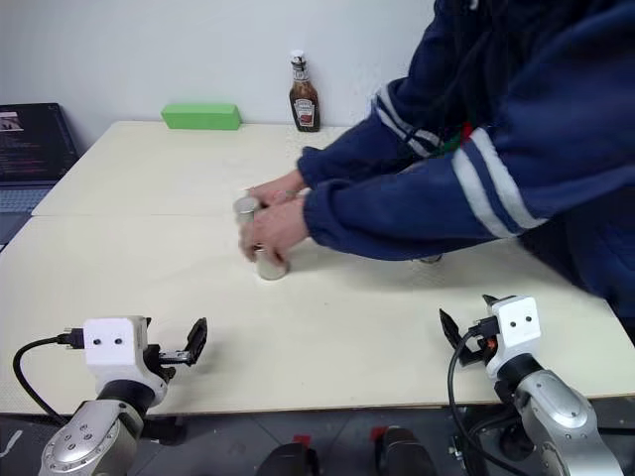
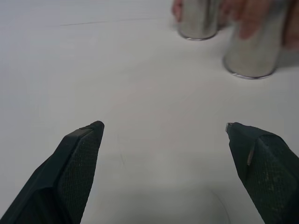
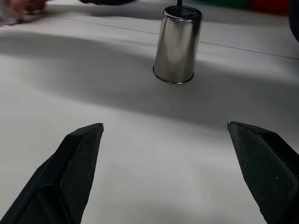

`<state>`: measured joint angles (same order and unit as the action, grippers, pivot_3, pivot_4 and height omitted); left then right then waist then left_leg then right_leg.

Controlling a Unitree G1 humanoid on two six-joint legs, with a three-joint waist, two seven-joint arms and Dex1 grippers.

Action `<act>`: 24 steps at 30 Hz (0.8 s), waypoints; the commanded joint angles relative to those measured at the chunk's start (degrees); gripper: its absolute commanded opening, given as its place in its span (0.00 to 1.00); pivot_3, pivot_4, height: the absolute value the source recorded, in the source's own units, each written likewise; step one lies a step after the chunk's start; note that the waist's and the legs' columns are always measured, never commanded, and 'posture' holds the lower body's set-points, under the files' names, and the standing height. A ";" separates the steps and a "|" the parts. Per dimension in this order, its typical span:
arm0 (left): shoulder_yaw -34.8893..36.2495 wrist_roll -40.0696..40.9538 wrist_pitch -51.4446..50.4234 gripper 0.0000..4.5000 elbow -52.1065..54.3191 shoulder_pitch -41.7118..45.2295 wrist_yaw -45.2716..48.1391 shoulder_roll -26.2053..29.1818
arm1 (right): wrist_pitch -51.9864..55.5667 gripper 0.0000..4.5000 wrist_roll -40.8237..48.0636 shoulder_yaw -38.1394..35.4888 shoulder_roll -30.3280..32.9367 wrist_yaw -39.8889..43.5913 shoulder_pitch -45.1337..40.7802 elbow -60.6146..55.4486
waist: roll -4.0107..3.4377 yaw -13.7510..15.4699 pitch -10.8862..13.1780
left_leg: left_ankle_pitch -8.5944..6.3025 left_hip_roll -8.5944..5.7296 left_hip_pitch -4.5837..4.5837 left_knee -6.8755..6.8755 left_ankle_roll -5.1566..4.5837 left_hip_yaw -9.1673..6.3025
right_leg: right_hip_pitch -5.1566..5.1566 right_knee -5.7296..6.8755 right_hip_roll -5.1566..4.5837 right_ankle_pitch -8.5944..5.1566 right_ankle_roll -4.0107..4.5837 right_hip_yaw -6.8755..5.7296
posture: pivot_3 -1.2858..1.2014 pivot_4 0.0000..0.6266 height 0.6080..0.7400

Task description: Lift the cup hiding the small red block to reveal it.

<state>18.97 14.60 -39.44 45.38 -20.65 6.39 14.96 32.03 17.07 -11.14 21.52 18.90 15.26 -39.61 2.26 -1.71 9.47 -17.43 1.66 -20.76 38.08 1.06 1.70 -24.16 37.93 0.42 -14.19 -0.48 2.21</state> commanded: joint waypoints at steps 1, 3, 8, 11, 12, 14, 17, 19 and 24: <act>0.47 -0.58 0.87 0.99 0.81 0.26 0.14 0.51 | -0.48 1.00 0.58 -0.56 -0.13 -0.29 -0.04 -1.37 | 0.00 0.00 0.00 | 0.00 0.00 0.00 0.00 0.00 -0.01 | 0.00 0.00 0.00 0.00 0.00 -0.01 | 0.52 0.24 1.00; 0.28 -0.74 0.87 0.99 0.87 0.24 0.10 0.50 | -0.36 1.00 0.66 -0.60 -0.13 -0.41 0.13 -1.62 | 0.00 0.01 0.00 | 0.00 0.00 0.00 0.00 0.00 0.00 | 0.00 0.00 0.00 0.00 0.00 0.00 | 0.52 0.24 1.00; -0.34 -1.16 0.82 0.99 0.81 0.37 -0.04 0.32 | -0.06 1.00 0.62 -0.50 -0.17 -0.79 -0.16 -1.70 | 0.00 0.01 0.00 | 0.00 0.00 0.00 0.00 0.00 -0.01 | 0.00 0.00 0.00 0.00 0.00 0.00 | 0.52 0.24 1.00; -0.27 -1.22 0.88 0.99 0.62 0.39 0.01 0.36 | -0.12 1.00 0.63 -0.55 -0.14 -0.76 -0.07 -1.73 | 0.00 0.00 0.00 | 0.00 0.00 -0.01 0.00 0.00 0.00 | 0.00 0.00 0.00 0.00 0.00 0.00 | 0.52 0.24 1.00; -0.24 -1.23 0.91 0.99 0.56 0.40 -0.01 0.35 | -0.16 1.00 0.66 -0.61 -0.12 -0.71 -0.01 -1.71 | 0.00 0.01 0.00 | 0.00 0.00 -0.01 0.00 0.00 0.00 | 0.00 0.00 0.00 0.00 0.00 0.00 | 0.52 0.24 1.00; -0.12 -1.15 0.91 0.99 0.50 0.53 0.01 0.34 | -0.27 1.00 0.65 -0.63 -0.10 -0.64 0.14 -1.72 | 0.00 0.01 0.00 | 0.00 0.00 -0.01 0.00 0.00 -0.01 | 0.00 0.00 0.00 0.00 0.00 -0.01 | 0.52 0.24 1.00; 0.03 -1.01 0.85 0.99 0.51 0.78 -0.05 0.27 | -0.49 1.00 0.62 -0.65 -0.04 -0.46 0.32 -1.59 | 0.00 0.01 0.00 | 0.00 0.00 -0.01 0.00 0.00 0.00 | 0.00 0.00 0.00 0.00 -0.01 0.00 | 0.52 0.24 1.00; 0.02 -1.06 0.87 0.99 0.52 0.78 -0.08 0.24 | -0.66 1.00 0.61 -0.73 0.03 -0.32 0.30 -1.37 | 0.00 0.01 0.00 | 0.00 0.00 -0.01 0.00 0.00 -0.01 | 0.00 0.00 0.00 0.00 -0.01 0.00 | 0.52 0.24 1.00; 0.30 -1.13 0.83 0.99 0.40 0.96 -0.12 0.29 | -0.84 1.00 0.70 -0.87 0.40 0.18 -0.23 -0.91 | 0.00 0.01 0.00 | 0.00 0.00 -0.01 0.00 0.00 -0.01 | 0.00 0.01 0.00 0.01 -0.01 0.00 | 0.52 0.24 1.00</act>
<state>18.31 13.97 -39.44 45.02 -19.92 6.37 14.97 32.03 17.08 -11.14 21.51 18.70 15.32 -39.61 2.26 -1.71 9.47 -17.43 1.66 -20.77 38.08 1.06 1.70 -24.15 37.94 0.42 -14.19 -0.49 2.20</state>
